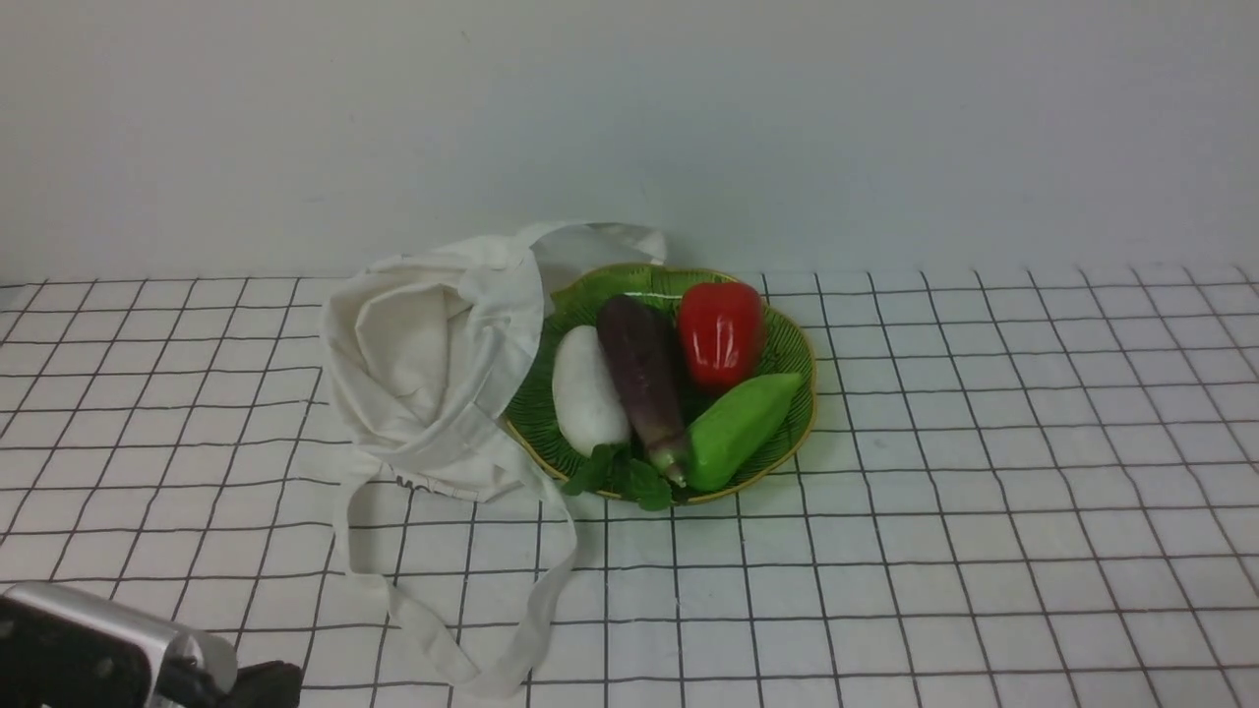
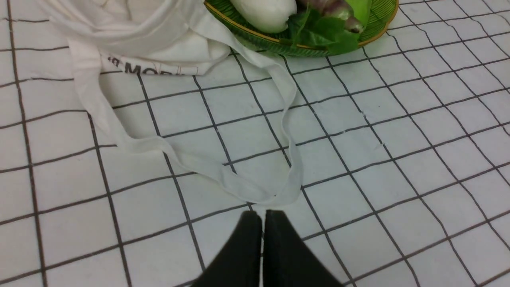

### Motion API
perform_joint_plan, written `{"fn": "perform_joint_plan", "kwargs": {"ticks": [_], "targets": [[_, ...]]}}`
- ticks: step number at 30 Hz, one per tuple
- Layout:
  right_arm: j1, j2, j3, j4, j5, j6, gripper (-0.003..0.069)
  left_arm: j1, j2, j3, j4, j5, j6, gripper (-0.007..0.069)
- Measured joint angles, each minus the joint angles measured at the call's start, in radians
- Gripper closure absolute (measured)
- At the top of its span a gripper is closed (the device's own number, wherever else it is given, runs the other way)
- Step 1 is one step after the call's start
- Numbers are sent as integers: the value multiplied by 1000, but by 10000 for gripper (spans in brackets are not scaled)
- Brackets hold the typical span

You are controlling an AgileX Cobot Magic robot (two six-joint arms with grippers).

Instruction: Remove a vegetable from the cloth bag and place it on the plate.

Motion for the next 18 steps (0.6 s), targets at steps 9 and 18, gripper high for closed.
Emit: {"fn": "perform_joint_plan", "kwargs": {"ticks": [9, 18], "targets": [[0, 0, 0, 0, 0, 0, 674, 73, -307, 129, 165, 1, -27, 632], [0, 0, 0, 0, 0, 0, 674, 390, -575, 237, 221, 13, -59, 632]]}}
